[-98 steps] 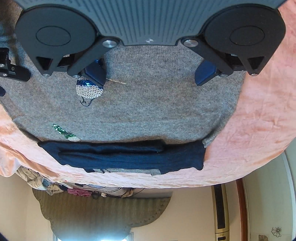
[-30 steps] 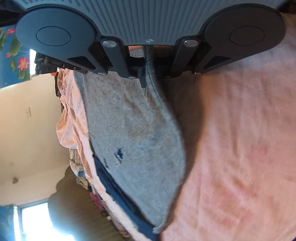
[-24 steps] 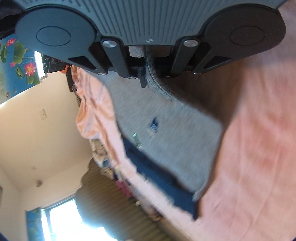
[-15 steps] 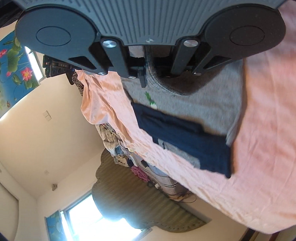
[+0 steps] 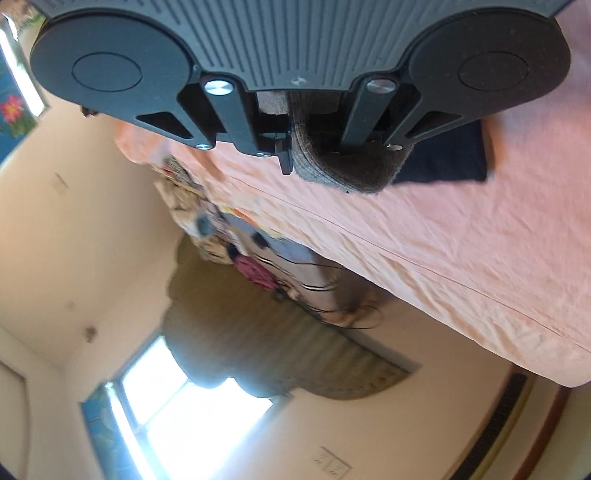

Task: Fold small clothes

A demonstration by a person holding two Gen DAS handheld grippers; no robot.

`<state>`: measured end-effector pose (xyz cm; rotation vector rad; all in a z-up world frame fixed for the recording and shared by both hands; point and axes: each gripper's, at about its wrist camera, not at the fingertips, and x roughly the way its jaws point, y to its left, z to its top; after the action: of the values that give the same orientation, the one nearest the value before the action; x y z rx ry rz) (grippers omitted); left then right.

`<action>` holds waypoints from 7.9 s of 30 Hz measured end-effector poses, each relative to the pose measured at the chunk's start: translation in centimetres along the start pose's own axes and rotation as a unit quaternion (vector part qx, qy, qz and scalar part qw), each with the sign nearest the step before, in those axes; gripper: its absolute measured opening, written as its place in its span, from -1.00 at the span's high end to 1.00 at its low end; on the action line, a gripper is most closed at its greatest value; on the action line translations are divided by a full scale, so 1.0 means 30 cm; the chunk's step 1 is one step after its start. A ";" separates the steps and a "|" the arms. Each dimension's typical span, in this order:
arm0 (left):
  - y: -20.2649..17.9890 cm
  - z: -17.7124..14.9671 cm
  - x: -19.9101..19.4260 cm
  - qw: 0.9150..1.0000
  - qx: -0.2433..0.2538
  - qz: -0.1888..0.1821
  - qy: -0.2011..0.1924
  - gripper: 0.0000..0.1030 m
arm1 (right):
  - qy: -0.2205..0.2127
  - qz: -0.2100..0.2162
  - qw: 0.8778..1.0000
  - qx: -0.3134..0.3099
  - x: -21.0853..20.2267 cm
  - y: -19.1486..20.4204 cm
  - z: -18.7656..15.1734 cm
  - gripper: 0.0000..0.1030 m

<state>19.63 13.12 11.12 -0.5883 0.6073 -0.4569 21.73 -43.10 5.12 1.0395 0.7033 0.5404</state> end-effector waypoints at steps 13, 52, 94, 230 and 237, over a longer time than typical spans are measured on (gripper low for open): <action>0.193 -0.093 0.006 0.980 -0.073 0.167 -0.082 -0.71 | -0.053 -0.052 0.997 0.009 0.065 -0.113 -0.048 -0.71; 0.126 -0.619 -0.462 0.984 -0.076 0.155 0.037 0.79 | 0.059 -0.120 0.991 -0.031 -0.349 -0.061 -0.584 0.27; -0.076 -0.412 0.091 0.936 0.175 0.297 0.066 -0.68 | 0.023 -0.219 0.932 -0.289 0.197 0.113 -0.403 -0.07; 0.019 -0.706 -0.387 0.948 -0.220 0.221 -0.061 0.45 | 0.005 -0.256 0.877 -0.407 0.009 0.132 -0.719 -1.00; 0.001 -0.704 -0.378 0.947 -0.194 0.252 -0.050 0.89 | 0.003 -0.246 0.883 -0.399 -0.001 0.131 -0.712 -1.00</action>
<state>-2.24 11.56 1.43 -0.7937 0.7281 0.1819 5.51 -29.05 1.70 0.0688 0.6287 0.3278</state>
